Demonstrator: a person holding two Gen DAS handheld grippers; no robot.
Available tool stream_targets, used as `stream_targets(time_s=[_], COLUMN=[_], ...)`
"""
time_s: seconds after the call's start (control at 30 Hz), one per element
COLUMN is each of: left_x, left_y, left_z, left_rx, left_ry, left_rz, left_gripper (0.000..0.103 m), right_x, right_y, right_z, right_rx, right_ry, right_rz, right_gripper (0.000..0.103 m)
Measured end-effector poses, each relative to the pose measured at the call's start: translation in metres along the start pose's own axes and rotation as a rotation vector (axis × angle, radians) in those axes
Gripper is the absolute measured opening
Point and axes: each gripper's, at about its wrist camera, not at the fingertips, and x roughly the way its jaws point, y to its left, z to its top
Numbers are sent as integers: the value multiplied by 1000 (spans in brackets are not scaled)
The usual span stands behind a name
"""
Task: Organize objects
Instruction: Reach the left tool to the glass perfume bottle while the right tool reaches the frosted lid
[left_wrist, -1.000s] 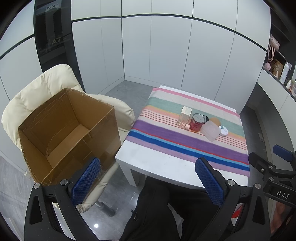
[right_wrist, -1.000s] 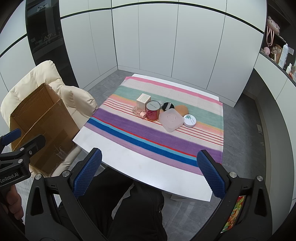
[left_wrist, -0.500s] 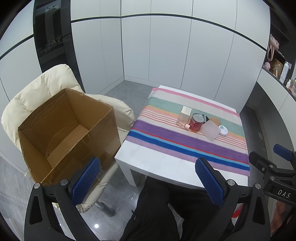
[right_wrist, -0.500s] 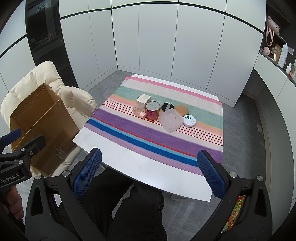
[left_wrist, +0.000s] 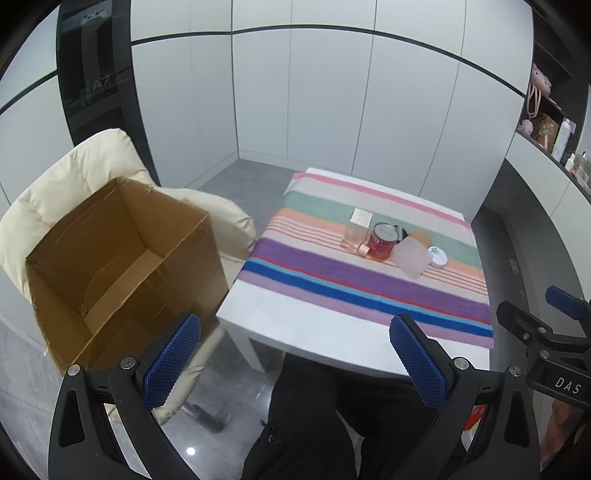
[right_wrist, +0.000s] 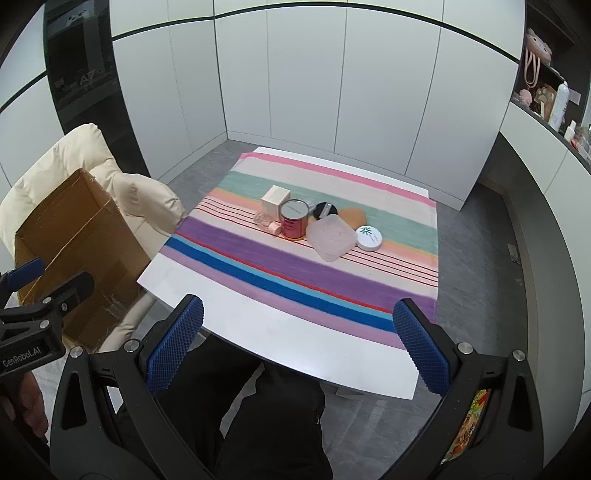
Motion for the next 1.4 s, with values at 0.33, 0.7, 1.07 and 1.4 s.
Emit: stream_targets(time_s=[0.33, 0.7, 1.07, 1.4], left_x=[24, 75, 169, 270], left_y=[-19, -56, -71, -84], left_z=[4, 22, 53, 48], left_rx=[42, 106, 122, 177], left_ry=[45, 110, 174, 248], left_rz=[-45, -50, -78, -101], left_gripper=[103, 103, 103, 102], right_x=[14, 58, 146, 230], right_y=[-25, -51, -62, -81], right_z=[-2, 14, 20, 28], right_rx=[44, 38, -28, 25], right_ry=[37, 85, 158, 203], right_rz=[-29, -33, 7, 45], right_gripper=[103, 103, 103, 103])
